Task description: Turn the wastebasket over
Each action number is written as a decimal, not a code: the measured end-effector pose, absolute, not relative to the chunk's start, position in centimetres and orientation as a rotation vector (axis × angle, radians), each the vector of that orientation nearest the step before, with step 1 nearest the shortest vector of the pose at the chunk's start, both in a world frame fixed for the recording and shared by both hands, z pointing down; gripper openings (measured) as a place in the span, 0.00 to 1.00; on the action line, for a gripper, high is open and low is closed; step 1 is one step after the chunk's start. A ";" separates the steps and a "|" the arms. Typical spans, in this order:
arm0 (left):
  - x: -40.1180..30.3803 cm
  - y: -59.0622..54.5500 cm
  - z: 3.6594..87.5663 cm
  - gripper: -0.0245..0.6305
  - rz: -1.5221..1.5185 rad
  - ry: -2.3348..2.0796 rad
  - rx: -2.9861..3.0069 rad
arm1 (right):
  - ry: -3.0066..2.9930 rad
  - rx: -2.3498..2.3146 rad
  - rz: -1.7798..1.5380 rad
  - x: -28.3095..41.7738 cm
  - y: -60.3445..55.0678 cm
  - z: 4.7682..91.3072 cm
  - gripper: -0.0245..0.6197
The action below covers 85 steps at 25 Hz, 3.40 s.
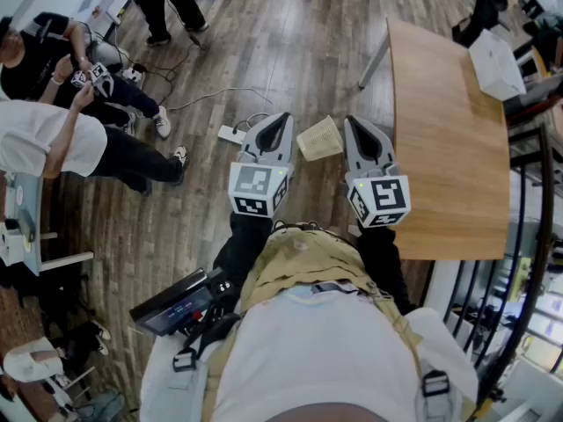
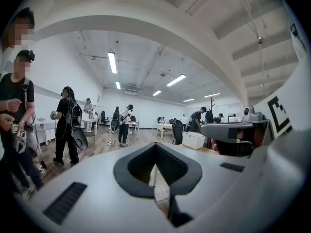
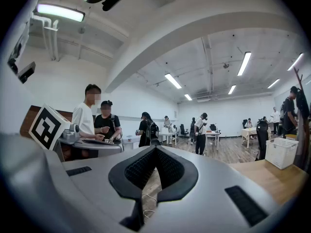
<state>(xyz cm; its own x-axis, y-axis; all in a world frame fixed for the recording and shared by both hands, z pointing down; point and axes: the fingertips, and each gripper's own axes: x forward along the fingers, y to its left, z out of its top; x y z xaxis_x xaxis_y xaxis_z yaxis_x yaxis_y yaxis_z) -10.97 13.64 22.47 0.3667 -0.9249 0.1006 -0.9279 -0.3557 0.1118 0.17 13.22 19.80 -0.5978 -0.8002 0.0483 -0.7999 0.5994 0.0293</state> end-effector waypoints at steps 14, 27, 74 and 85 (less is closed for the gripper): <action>-7.4 12.5 23.2 0.03 0.078 -1.678 2.445 | -2.764 1.343 0.028 2.8 12.1 20.2 0.07; -4.2 13.3 27.2 0.03 0.166 -1.682 2.375 | -2.789 1.288 0.133 6.4 12.2 23.6 0.07; 0.0 -3.7 72.7 0.03 0.618 -1.144 1.993 | -2.220 1.158 0.784 7.3 -4.9 71.4 0.07; 1.8 -2.0 85.8 0.03 0.740 -1.055 1.856 | -2.121 1.042 0.914 7.7 -2.4 85.1 0.07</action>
<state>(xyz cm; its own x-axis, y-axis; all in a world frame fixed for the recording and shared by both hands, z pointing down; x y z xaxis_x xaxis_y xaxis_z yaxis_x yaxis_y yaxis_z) 1.83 -1.97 85.80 0.4678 -0.3744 0.8007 -0.8803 -0.2791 0.3838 7.70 -2.39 85.07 -0.5130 -0.4211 0.7480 -0.8328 0.4553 -0.3149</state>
